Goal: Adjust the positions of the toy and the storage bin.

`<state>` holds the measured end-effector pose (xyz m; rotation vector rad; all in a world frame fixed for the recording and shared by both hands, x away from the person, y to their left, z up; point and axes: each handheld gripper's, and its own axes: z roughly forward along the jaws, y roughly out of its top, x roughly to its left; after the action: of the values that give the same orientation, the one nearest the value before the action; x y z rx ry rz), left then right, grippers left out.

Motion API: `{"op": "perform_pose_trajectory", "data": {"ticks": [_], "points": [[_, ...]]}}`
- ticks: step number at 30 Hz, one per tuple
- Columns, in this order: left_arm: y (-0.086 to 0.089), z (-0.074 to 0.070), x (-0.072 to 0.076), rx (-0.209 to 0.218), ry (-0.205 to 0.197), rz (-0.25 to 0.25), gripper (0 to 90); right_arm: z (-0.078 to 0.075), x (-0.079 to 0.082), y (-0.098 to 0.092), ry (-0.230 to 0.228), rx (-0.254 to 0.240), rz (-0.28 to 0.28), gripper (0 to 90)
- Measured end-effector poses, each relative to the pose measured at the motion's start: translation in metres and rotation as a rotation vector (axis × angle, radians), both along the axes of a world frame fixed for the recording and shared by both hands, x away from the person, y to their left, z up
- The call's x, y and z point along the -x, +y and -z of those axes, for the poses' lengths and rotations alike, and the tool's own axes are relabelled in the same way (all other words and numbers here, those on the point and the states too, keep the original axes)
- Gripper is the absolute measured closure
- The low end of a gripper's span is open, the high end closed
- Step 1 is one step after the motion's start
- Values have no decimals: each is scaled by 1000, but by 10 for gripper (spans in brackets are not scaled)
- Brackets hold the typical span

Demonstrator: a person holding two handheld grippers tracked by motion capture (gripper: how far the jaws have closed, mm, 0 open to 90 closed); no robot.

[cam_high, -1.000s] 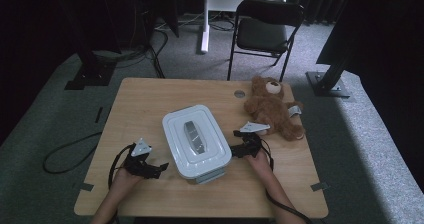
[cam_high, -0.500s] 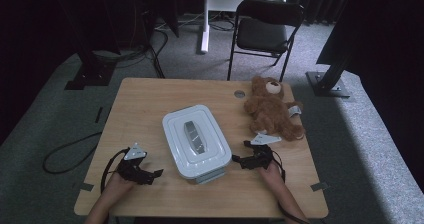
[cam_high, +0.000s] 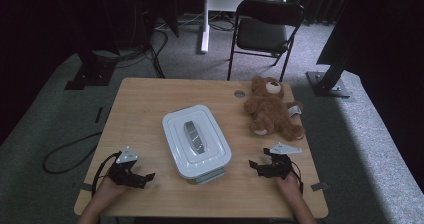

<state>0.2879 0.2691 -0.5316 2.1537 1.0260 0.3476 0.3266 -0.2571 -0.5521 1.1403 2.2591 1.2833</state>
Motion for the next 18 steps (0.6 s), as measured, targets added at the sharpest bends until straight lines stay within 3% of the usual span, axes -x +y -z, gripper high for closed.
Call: {"op": "perform_pose_trajectory", "data": {"ticks": [2, 8, 13, 18], "points": [[6, -2, 3, 21, 9, -10, 20, 1, 4, -6, -3, 32, 31, 132], [14, -14, 9, 60, 4, -16, 19, 2, 11, -25, 4, 45, 110, 132], [11, -25, 8, 63, -12, -21, 19, 5, 13, -37, 16, 90, 185, 133], [5, -39, 6, 85, -38, -16, 20, 6, 13, -43, 36, 115, 214, 134]]}}
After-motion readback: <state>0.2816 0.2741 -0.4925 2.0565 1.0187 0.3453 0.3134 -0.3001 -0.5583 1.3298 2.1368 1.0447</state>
